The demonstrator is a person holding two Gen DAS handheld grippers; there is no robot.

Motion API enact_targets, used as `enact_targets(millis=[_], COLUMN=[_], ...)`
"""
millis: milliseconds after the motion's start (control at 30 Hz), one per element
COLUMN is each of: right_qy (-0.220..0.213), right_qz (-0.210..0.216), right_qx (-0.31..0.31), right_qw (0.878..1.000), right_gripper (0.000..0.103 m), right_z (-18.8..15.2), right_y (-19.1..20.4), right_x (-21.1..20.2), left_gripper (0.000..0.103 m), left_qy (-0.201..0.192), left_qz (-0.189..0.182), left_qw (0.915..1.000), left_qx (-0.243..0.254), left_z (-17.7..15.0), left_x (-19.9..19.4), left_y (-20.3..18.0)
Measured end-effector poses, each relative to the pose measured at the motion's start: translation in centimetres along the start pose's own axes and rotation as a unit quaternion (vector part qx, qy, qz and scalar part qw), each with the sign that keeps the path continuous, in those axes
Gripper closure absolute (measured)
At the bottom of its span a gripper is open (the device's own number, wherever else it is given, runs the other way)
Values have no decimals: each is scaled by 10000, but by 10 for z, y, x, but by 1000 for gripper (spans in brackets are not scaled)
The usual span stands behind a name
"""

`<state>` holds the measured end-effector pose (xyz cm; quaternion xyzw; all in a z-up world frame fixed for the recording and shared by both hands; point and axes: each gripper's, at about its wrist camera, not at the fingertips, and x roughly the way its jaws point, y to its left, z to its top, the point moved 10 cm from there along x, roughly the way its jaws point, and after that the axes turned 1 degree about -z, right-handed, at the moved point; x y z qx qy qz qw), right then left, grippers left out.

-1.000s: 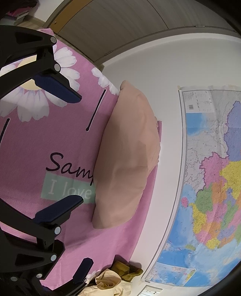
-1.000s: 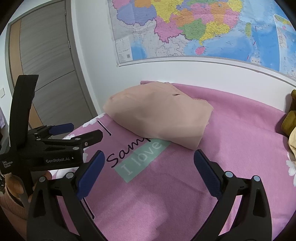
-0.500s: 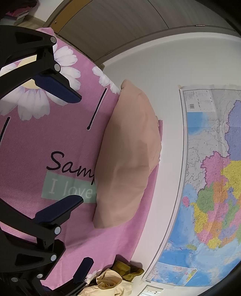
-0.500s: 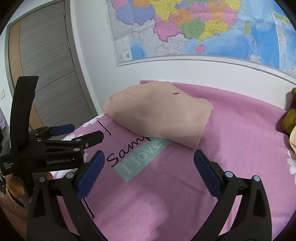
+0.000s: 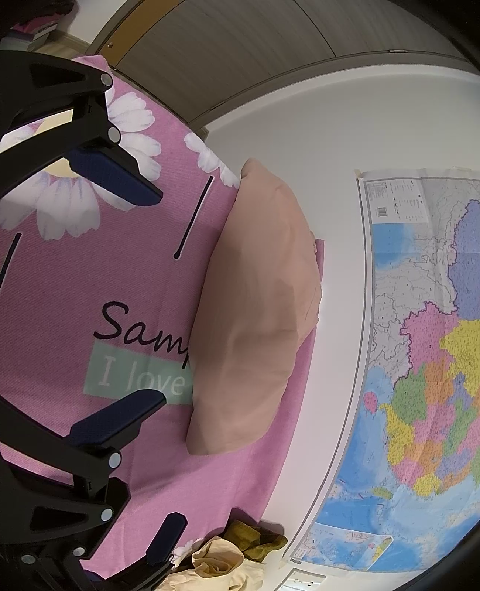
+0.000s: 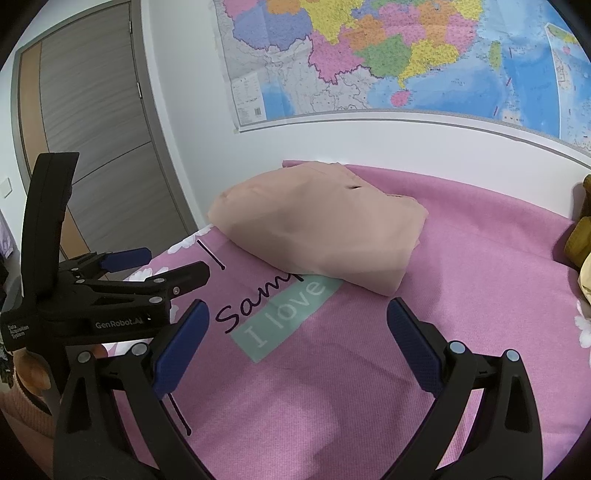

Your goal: Fold large clothes

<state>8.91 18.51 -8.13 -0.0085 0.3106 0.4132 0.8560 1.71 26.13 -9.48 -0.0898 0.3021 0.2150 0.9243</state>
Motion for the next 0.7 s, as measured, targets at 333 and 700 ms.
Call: enact_targets(millis=[333,700], right_qy=[-26,-200], right_qz=[-35,-618], right_qx=[33,576], right_qw=[10000,9962], right_gripper=[8,6], right_z=[-1,-20], right_y=[-3,-58], right_x=[-6,-46], left_gripper=[7,7], left_qy=[31,281], left_qz=[-90,-590], left_qw=[10000,9978], left_qx=[-4,131], left_z=[-3,-17], left_x=[0,11], left_y=[-8,-64])
